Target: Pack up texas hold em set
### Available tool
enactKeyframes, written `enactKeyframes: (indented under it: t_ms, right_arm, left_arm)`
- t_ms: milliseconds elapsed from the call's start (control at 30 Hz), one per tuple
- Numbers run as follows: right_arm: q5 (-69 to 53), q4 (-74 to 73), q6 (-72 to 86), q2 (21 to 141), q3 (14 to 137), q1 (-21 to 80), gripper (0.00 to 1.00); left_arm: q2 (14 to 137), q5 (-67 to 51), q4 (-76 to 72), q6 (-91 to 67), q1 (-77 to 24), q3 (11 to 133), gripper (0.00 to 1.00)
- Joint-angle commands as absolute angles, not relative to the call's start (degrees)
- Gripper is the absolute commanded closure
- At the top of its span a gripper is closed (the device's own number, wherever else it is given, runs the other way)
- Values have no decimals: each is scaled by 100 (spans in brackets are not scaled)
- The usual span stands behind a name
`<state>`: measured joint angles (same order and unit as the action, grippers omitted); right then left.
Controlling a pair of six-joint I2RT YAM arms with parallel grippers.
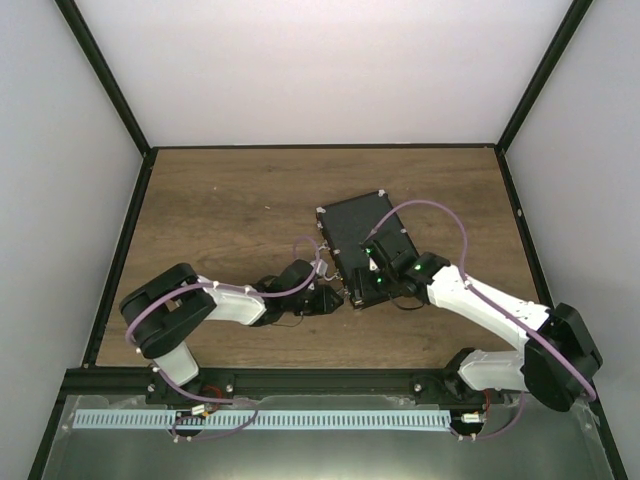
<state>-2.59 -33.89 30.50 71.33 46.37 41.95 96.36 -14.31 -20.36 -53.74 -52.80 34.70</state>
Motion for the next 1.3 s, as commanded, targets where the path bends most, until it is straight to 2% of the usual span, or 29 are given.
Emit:
enactKeyframes:
  t_ms: [0,367,767,1267]
  right_arm:
    - [-416,-3360,2900,7179,4775,4177,36]
    - [-611,-3331,2690,7995,5023,4186,42]
    - [-676,-3344,2804,7827,4762,4201,45]
    - [-743,-3236,2844,7787,4573,4254,47]
  left_arm:
    - [9745,-1481,-2242,-5353,-5282,3635,71]
    - [10125,-1673,-2492,-5330,-5288,3721,79]
    - [9603,-1248,-2118,-5224,-5259,3525,72]
    - [10090,-1292,-2229,-5308,-5251,3818,83]
